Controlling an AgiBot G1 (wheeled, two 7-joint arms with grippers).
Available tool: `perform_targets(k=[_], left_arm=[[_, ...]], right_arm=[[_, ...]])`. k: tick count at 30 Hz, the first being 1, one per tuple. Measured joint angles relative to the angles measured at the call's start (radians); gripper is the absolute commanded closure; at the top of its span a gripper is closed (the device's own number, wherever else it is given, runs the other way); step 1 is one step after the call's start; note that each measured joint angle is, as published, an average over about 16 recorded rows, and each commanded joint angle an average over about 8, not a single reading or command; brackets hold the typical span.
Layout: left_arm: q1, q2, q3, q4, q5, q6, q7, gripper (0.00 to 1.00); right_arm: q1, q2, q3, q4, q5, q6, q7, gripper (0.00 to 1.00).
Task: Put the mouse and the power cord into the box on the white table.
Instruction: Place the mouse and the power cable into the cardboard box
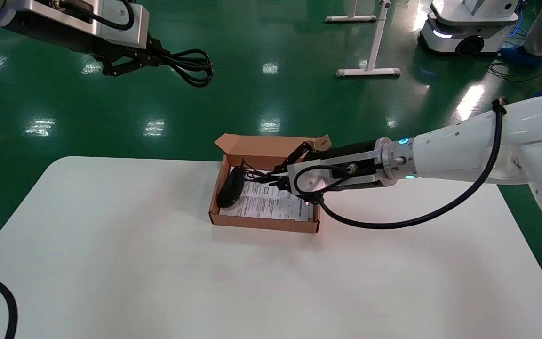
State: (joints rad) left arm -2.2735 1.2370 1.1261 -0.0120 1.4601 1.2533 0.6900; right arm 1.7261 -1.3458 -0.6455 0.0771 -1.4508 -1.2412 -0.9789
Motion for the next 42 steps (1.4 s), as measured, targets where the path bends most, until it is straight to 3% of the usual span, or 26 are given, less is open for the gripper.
perform_targets(k=[11,28,42], left_arm=[[0.012,0.015,-0.001,0.004,-0.001,0.008,0.004,1.0],[0.085,0.074,-0.013,0.001,-0.019,-0.151,0.016,1.0],[0.289,0.117,-0.025,-0.089,-0.048,-0.251,0.018,1.0]], right_arm=[[0.009,0.008,0.0,0.003,0.011,0.015,0.012,0.0],[0.101,0.064,0.036,-0.044,0.064,0.087,0.035,0.0],[0.153,0.222,0.038,-0.084,0.065,0.071,0.037,0.0]])
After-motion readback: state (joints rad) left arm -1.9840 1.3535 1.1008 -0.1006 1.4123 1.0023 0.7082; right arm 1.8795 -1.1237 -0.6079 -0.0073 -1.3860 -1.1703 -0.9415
